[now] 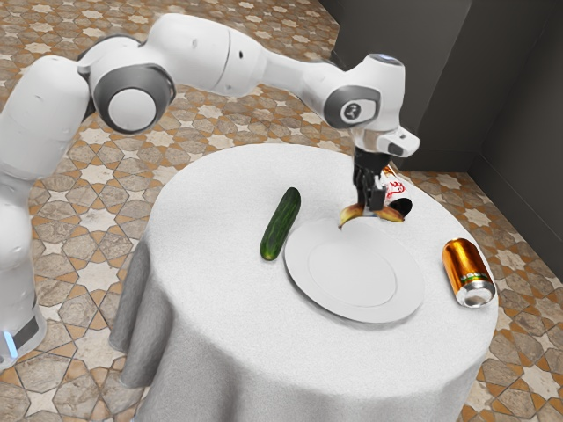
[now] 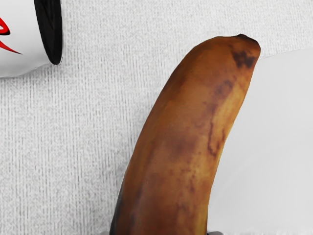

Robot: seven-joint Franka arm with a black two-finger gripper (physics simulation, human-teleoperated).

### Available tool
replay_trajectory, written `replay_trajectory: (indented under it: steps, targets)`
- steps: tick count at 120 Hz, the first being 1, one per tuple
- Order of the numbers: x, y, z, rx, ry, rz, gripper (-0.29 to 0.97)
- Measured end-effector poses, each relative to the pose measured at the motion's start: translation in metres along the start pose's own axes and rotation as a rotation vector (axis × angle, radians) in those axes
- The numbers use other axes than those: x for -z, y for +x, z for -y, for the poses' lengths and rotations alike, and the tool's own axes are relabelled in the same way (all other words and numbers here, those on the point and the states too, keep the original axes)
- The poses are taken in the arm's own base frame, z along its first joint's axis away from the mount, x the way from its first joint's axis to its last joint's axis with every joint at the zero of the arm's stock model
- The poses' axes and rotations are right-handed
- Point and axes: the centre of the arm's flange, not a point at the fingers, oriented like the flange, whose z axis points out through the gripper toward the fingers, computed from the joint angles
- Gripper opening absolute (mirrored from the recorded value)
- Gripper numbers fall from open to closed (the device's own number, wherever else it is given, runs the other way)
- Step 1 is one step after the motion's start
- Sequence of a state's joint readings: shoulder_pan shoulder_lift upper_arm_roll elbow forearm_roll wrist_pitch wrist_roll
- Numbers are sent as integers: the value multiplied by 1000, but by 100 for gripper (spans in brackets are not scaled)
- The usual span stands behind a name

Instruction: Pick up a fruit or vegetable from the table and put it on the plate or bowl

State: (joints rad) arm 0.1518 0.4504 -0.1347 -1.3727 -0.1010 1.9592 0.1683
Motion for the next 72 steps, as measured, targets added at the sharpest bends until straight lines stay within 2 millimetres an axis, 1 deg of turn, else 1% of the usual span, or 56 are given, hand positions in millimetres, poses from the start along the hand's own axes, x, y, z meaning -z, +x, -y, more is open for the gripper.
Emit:
replay_trajectory:
  steps: [7, 12, 19, 34, 46, 57, 61, 64, 66, 69, 72]
  targets:
    - [-8, 2, -23, -50, 4, 13, 17]
    - [-12, 3, -32, -73, 10, 21, 17]
    - [-18, 3, -36, -88, 18, 30, 17]
    - [-24, 3, -37, -102, 29, 39, 18]
    - [-24, 3, -40, -113, 30, 41, 42]
    - [-23, 3, -41, -117, 32, 40, 54]
    - [-16, 5, -41, -115, 36, 28, 57]
    - [-1, 8, -40, -115, 45, 3, 59]
    - [15, 11, -40, -116, 56, -24, 60]
    - [47, 15, -40, -118, 74, -68, 61]
    - [84, 17, -40, -117, 91, -117, 62]
